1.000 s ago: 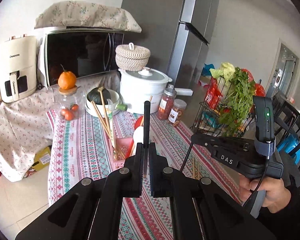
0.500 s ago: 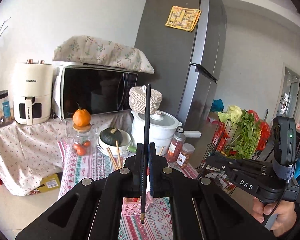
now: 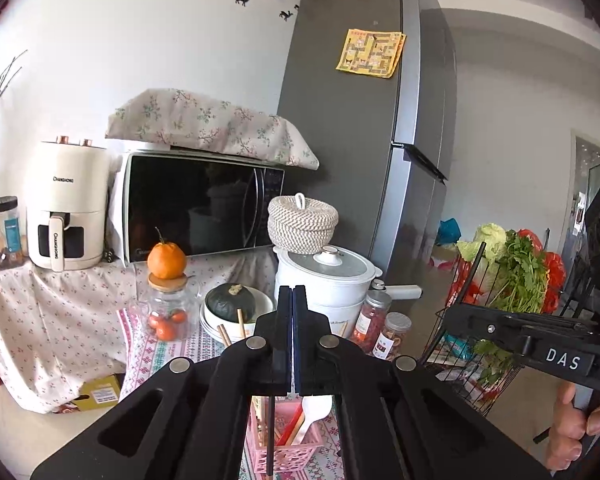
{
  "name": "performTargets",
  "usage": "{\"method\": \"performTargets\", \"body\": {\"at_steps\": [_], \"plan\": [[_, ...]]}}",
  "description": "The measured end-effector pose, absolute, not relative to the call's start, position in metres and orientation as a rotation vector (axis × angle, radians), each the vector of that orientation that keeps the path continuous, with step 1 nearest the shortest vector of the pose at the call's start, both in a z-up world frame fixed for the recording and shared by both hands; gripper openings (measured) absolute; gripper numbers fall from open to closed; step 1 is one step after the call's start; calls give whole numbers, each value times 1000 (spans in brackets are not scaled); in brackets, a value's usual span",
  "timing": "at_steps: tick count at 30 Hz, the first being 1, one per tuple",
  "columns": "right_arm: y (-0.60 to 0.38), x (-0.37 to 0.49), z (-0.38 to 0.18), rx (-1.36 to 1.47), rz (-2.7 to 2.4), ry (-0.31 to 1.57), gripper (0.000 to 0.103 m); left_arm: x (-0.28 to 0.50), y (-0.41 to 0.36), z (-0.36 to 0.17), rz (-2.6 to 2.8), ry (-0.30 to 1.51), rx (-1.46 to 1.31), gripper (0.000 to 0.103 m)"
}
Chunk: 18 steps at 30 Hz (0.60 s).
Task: Organize utensils
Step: 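Carry both black chopsticks up toward the pink basket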
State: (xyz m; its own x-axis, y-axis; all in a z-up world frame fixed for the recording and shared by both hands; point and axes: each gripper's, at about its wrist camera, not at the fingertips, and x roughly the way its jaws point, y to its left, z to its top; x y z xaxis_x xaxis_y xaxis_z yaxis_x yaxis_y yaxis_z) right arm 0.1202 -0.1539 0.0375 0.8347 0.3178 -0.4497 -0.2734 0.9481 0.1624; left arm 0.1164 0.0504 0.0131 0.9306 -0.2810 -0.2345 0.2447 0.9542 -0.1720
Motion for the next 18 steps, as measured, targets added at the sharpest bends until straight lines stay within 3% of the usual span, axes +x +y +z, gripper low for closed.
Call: {"method": "performTargets", "body": {"at_steps": [7,9,11,18], "plan": [[-155,123,29,81,311,524,5,137,66,-7,-263,481,-193,2],[-158,124,26,86,307,539,5,150,74,-18,-256,615,-214,15],[-162,125,23,92,307,555,5,159,86,-36,-247,723,-261,51],[-169,129,6,74,287,623,5,189,114,-124,-115,1072,-320,53]]}}
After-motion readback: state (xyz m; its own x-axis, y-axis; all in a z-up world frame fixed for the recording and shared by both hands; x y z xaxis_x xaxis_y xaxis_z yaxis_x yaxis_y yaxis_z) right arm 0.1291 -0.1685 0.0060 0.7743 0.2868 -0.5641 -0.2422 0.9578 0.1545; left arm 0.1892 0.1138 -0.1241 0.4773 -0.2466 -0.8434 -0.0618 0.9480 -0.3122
